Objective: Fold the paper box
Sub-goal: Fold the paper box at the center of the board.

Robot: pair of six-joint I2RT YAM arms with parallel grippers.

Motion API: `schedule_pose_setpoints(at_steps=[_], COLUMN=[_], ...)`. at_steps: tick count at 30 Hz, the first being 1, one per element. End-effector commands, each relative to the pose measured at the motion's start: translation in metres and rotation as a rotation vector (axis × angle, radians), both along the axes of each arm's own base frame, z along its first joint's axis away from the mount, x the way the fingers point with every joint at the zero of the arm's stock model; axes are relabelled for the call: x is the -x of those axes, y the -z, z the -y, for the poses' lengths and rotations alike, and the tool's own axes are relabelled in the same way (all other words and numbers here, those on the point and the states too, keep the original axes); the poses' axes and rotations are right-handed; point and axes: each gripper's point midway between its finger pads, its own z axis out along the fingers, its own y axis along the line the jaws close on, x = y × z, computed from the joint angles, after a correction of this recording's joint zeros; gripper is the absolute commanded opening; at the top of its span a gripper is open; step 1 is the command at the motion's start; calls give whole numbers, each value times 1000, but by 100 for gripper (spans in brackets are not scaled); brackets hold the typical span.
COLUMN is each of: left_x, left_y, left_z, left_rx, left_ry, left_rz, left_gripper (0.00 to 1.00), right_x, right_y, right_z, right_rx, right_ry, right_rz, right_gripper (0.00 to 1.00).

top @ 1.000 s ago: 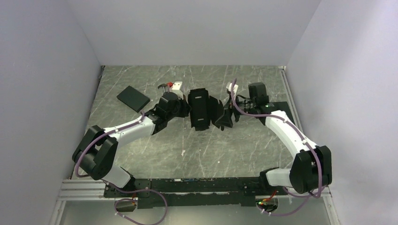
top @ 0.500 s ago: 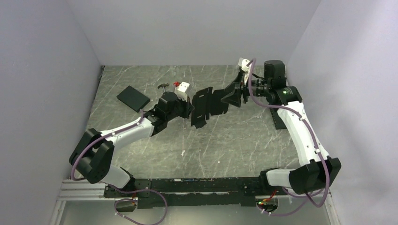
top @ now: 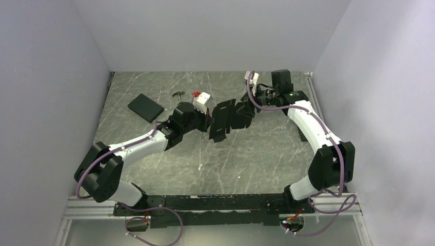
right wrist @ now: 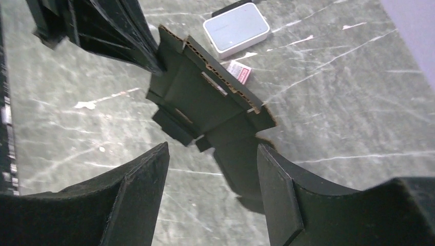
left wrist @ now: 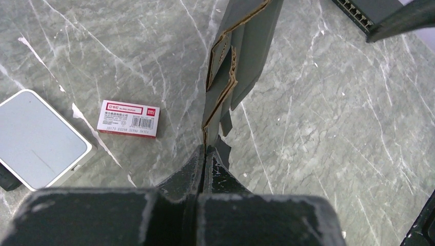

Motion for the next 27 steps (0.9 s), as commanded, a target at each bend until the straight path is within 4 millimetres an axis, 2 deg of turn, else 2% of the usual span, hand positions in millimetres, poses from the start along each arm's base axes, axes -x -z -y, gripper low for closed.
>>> schedule_pose_setpoints(at_steps=[1,6,17,27], left_x=[2,5,9,8], left_y=[-20,-17,-14,-14], left_z=[4,4,4,4], left_rx=[30,27,35,39], left_ry=[40,50,57,47], left_rz=[69,62,58,58], left_gripper=[0,0,0,0], right_x=[-24,-38,-57,-48], right_y=[0,12,19,26], right_z=[2,1,-6,-15], right_rx=[72,130,114,92], right_ry=[-100,-193,-203,-274], right_rz=[248,373,335,311], right_gripper=[68,74,71,55])
